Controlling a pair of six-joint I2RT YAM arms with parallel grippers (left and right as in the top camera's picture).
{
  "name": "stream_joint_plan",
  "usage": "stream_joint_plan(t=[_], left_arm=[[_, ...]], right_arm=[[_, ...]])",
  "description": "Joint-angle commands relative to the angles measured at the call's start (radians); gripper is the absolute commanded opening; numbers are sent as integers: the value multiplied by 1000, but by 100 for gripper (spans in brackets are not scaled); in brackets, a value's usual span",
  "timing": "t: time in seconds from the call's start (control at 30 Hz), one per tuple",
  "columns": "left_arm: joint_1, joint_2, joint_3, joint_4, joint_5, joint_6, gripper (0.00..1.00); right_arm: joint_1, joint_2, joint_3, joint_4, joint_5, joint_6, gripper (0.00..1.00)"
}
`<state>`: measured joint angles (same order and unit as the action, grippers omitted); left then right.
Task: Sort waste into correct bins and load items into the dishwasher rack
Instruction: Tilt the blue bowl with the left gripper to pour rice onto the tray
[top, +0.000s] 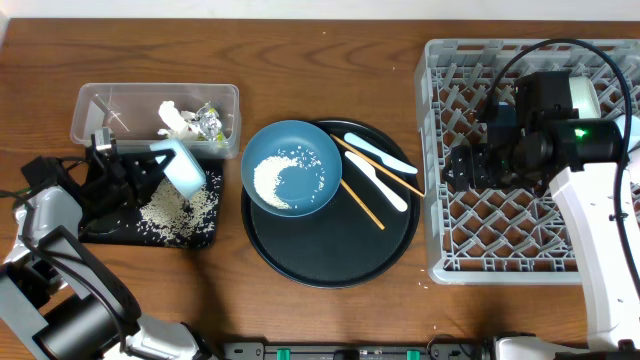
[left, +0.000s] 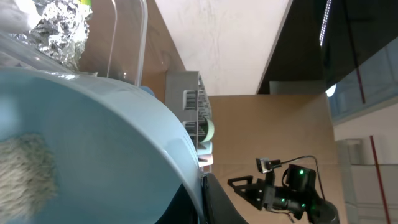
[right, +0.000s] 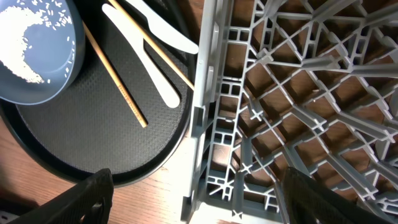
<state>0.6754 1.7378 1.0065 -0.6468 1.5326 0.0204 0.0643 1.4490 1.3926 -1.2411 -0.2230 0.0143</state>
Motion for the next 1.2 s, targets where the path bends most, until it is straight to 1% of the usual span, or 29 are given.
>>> stream_joint_plan(t=[0.0,0.07,0.1,0.17,0.2,0.27,0.3,0.33,0.37,0.4,0.43,0.47,0.5,0.57,0.6,0.63,0.67,0.7,0.77,0.8,0.87,0.9,0.93,1.0,1.07,1.1,1.13,1.17], left_arm=[[4,-2,0,-10,40,-68,6],[5,-5,0,3,34,-50,6],[5,-4,0,11,1,-53,6],[9,-4,0,13,-132,-159,6],[12,-4,0,13,-138,-204,6],[13,-4,0,42,42,-174,6],[13,-8,3,42,40,-182,6],[16,-9,3,65,16,-172,6],[19,-9,3,67,-53,-196,6],[23,-8,3,59,-124,-262,6],[26,-8,1,58,-128,-296,6],[27,-8,1,69,-53,-279,6],[26,-8,1,95,44,-235,6],[27,-10,3,105,4,-242,6],[29,-10,2,101,-54,-277,7],[31,-10,1,100,-76,-309,6],[32,-10,0,101,-50,-310,6],[32,-10,0,119,39,-268,6],[30,-13,1,127,34,-236,6],[30,-12,1,130,-7,-242,6],[32,-13,1,124,-102,-319,6],[33,-13,0,127,-68,-328,6],[33,-13,0,151,33,-290,6],[31,-16,2,161,28,-281,6],[31,-16,2,163,-43,-322,6],[31,-16,2,166,-25,-319,6],[31,-16,2,184,33,-282,6],[30,-17,2,186,37,-264,7]], right_arm=[[15,-9,2,-3,10,-12,82],[15,-9,2,-5,10,-12,82],[15,-9,2,-5,10,-12,82],[15,-9,2,-5,10,-12,82],[15,-9,2,-5,10,-12,82],[15,-9,2,-5,10,-12,82],[15,-9,2,-5,10,-12,82],[15,-9,2,-4,10,-12,82],[15,-9,2,-3,10,-12,82],[15,-9,2,-3,10,-12,82],[15,-9,2,-5,10,-12,81],[15,-9,2,-7,10,-12,82],[15,-9,2,-10,10,-12,82],[15,-9,2,-11,10,-12,82],[15,-9,2,-9,10,-12,82],[15,-9,2,-8,10,-12,82],[15,-9,2,-8,10,-12,82],[15,-9,2,-8,10,-12,82],[15,-9,2,-9,10,-12,82],[15,-9,2,-8,10,-12,82],[15,-9,2,-7,10,-12,82],[15,-9,2,-8,10,-12,82],[15,-9,2,-8,10,-12,82],[15,-9,2,-8,10,-12,82],[15,-9,2,-6,10,-12,82],[15,-9,2,-6,10,-12,82],[15,-9,2,-7,10,-12,82],[15,-9,2,-8,10,-12,82]])
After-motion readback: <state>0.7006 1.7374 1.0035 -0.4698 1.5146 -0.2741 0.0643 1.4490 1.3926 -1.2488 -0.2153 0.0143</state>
